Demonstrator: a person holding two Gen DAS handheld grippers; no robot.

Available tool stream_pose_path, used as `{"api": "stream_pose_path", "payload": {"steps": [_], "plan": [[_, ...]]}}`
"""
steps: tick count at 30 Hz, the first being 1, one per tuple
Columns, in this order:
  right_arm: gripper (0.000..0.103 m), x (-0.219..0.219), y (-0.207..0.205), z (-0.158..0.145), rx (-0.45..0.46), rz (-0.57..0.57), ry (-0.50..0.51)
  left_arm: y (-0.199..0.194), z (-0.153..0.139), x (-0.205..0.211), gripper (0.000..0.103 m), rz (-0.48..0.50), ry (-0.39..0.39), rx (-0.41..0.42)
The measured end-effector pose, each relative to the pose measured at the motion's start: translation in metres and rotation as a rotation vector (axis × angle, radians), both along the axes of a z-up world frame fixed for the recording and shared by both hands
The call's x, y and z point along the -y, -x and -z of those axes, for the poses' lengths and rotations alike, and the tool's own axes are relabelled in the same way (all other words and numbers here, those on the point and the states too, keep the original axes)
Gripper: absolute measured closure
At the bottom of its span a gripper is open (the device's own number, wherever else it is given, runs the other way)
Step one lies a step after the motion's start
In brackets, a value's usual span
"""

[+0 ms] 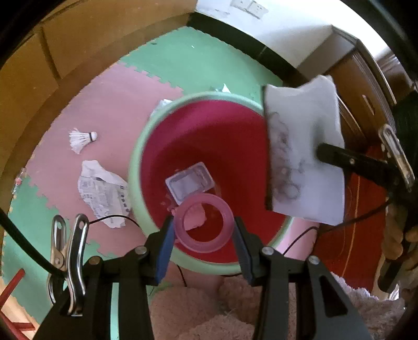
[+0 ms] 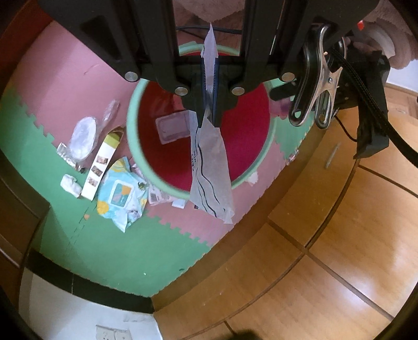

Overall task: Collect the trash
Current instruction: 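Carry the hair tie and paper bag over the red bucket, then open the left tool to drop the hair tie into the bucket, then open the right tool to drop the paper bag into the bucket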

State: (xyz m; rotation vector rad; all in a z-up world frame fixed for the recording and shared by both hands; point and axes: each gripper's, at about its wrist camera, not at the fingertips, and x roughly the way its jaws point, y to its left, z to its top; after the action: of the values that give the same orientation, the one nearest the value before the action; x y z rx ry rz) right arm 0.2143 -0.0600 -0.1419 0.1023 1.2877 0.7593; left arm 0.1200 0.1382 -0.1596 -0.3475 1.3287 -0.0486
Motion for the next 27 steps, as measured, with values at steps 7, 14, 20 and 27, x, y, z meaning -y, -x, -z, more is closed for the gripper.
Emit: {"api": "stream_pose_path", "payload": {"steps": [7,14,20,27], "plan": [[0.098,-0.005,-0.003,0.014,-0.031,-0.003,0.016,-0.007,0.015,0.004,0.058,0.006,0.010,-0.028],[0.097,-0.004,-0.007,0.023,-0.052,0.007,0.023,-0.014,0.021,0.007,0.055,0.006,0.008,-0.049],[0.097,-0.004,-0.010,0.035,-0.062,-0.006,0.022,-0.017,0.023,0.009,0.053,-0.006,-0.002,-0.068],[0.084,-0.008,-0.011,0.052,-0.064,-0.052,0.002,-0.016,0.032,0.009,0.053,-0.044,-0.025,-0.087]]}}
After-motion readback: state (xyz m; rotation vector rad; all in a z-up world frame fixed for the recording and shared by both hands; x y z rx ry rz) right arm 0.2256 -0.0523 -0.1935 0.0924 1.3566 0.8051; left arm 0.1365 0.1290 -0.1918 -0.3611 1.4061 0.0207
